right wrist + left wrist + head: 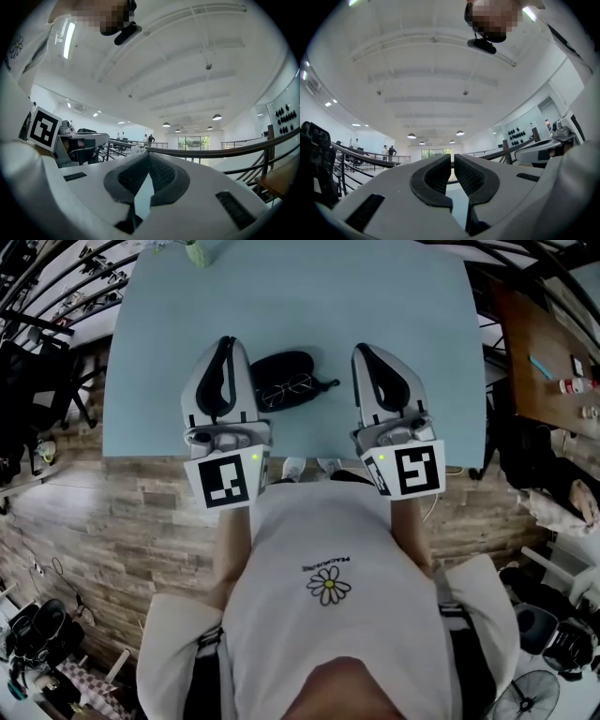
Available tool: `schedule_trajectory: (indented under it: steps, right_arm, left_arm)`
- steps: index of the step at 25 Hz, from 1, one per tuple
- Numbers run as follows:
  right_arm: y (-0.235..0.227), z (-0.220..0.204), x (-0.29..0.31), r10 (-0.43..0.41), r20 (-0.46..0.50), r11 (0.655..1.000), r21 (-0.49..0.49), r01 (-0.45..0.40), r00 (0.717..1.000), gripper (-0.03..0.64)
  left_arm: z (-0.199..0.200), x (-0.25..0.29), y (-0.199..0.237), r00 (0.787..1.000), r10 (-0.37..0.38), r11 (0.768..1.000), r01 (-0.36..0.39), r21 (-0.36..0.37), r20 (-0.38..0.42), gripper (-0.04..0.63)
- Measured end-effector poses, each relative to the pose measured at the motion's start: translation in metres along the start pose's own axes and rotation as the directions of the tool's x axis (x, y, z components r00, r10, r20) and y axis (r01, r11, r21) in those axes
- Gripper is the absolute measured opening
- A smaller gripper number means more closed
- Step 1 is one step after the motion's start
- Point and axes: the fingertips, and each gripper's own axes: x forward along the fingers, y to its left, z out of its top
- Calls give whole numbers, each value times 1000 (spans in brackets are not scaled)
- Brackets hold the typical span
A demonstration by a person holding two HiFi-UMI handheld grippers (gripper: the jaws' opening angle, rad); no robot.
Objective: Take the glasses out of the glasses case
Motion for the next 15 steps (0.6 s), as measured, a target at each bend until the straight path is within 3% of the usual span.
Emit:
schedule_trajectory:
  steps: [2,5,12,15]
  right_arm:
    - [2,-2,-2,3,-10,1000,1,-3,1000,8]
    - [3,-3,-4,2,-15,1000,13,-2,1000,8]
    - [3,-14,-7,4,-50,1000,14,-3,999,8]
    - [2,-16,-8,1,-57,1000,17,0,998,8]
  left_arm:
    - [-2,1,-1,1000,-11,999,10,-35,-21,17]
    - [3,4,-4,999,-49,999,49,-23,6,18]
    - [-23,16,-13,987,-126,992,127,6,-102,89]
    - [-31,20,-16,979,-167,986,164,-33,-121,129]
